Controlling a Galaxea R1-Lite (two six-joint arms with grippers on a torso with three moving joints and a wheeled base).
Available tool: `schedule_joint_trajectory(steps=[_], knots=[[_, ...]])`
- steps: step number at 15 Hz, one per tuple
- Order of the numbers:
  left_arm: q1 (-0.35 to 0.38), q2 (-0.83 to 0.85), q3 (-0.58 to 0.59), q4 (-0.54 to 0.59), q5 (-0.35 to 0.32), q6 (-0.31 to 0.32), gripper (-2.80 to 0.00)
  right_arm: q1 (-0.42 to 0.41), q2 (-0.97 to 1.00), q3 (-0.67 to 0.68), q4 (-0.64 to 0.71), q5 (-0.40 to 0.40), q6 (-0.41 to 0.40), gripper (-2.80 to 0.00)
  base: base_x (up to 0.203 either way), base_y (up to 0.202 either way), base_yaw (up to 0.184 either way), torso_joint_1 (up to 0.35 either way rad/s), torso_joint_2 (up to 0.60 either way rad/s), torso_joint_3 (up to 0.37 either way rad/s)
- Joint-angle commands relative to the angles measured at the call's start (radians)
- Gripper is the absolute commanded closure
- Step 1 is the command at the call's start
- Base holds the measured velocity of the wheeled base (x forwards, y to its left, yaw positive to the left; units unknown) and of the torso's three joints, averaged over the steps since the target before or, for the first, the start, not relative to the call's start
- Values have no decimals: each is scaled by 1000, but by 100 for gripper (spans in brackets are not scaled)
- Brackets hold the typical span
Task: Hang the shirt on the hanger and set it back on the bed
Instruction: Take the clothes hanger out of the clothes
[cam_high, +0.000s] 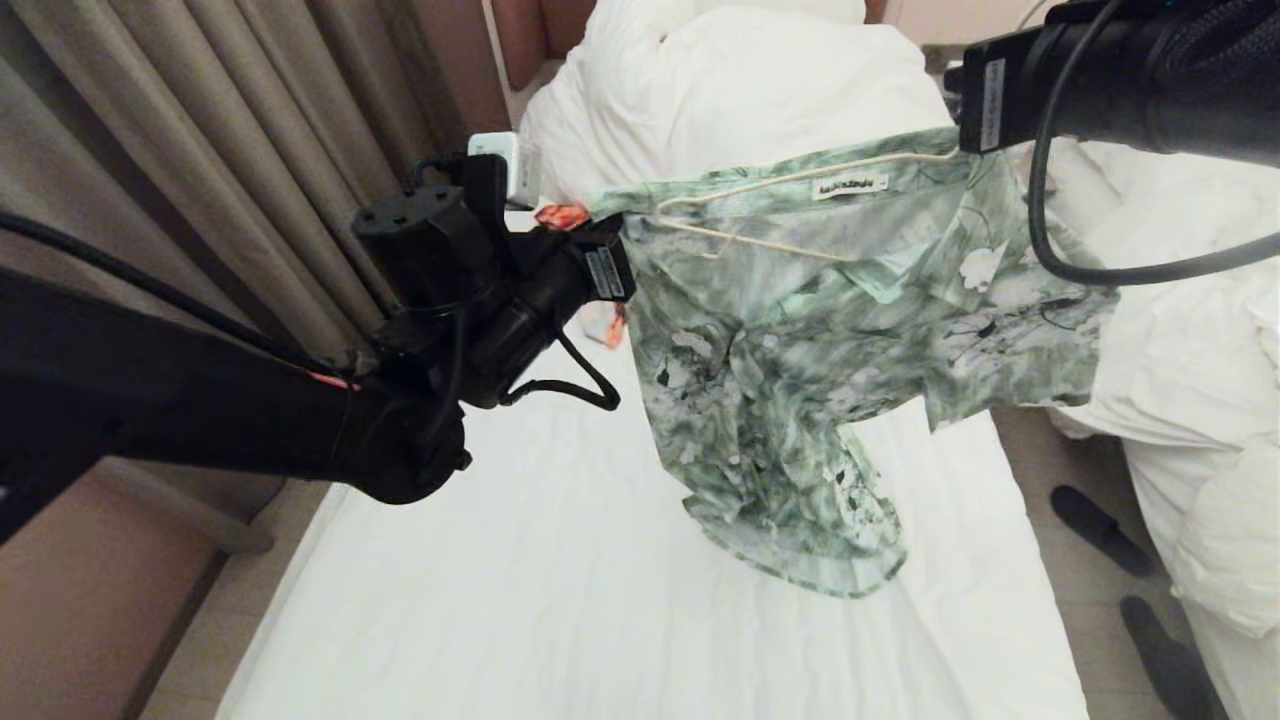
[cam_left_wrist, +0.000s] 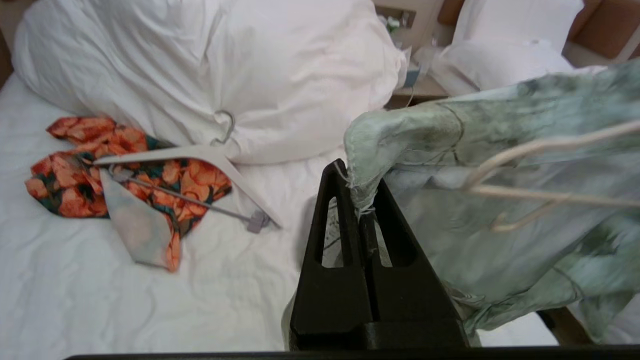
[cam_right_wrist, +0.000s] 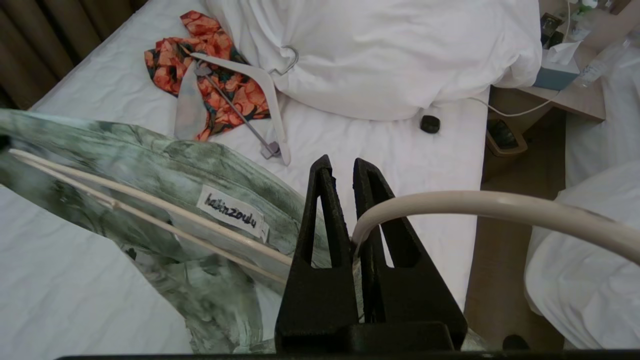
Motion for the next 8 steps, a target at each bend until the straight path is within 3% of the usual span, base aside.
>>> schedule_joint_trajectory(steps=[1, 4, 8], knots=[[-22, 35, -2, -8, 4, 1, 0, 2, 3, 2, -4, -1, 2, 0, 0, 0, 0, 0, 0, 0], [-134, 33, 17, -6, 34, 2, 0, 16, 42, 5, -84, -3, 40, 0, 0, 0, 0, 0, 0, 0], [-259, 41, 30, 65, 131, 29, 0, 47, 87, 6, -139, -9, 42, 0, 0, 0, 0, 0, 0, 0]])
